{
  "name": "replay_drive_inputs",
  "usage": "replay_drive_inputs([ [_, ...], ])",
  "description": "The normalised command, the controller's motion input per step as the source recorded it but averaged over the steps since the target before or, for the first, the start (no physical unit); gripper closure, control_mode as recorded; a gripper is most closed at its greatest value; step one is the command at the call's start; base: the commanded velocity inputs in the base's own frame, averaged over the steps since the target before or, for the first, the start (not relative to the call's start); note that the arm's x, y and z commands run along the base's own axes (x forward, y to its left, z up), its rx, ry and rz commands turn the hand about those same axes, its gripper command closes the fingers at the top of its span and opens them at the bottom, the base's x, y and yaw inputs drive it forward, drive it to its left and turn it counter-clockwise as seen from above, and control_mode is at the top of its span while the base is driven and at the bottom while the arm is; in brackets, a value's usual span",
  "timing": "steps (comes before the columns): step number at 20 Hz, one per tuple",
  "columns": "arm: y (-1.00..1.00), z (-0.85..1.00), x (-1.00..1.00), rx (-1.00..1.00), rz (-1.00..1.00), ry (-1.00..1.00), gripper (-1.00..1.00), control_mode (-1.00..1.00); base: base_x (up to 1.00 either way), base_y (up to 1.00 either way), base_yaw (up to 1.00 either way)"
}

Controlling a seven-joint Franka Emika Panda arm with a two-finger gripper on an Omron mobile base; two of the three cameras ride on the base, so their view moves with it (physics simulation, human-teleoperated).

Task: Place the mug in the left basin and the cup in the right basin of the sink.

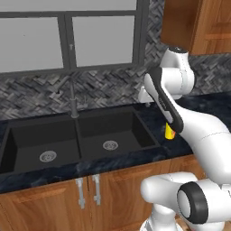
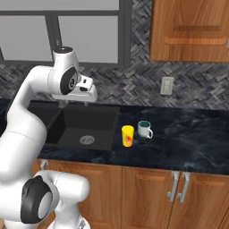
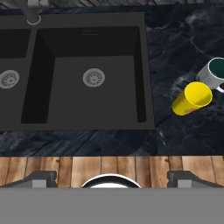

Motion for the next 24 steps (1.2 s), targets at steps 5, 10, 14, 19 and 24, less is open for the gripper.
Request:
replay_drive_inputs([
  [5,0.00,0.00,0.00,0.00,0.00,0.00,-1.00,1.00,-0.02,0.19,0.13],
  [10,0.00,0.00,0.00,0.00,0.00,0.00,-1.00,1.00,0.14,0.14,0.06],
  [14,0.00,0.00,0.00,0.00,0.00,0.00,-1.00,1.00,0.34,0.00,0.00],
  [19,0.00,0.00,0.00,0.00,0.00,0.00,-1.00,1.00,0.08,0.14,0.00],
  [24,0.00,0.00,0.00,0.00,0.00,0.00,-1.00,1.00,0.01,0.29,0.00],
])
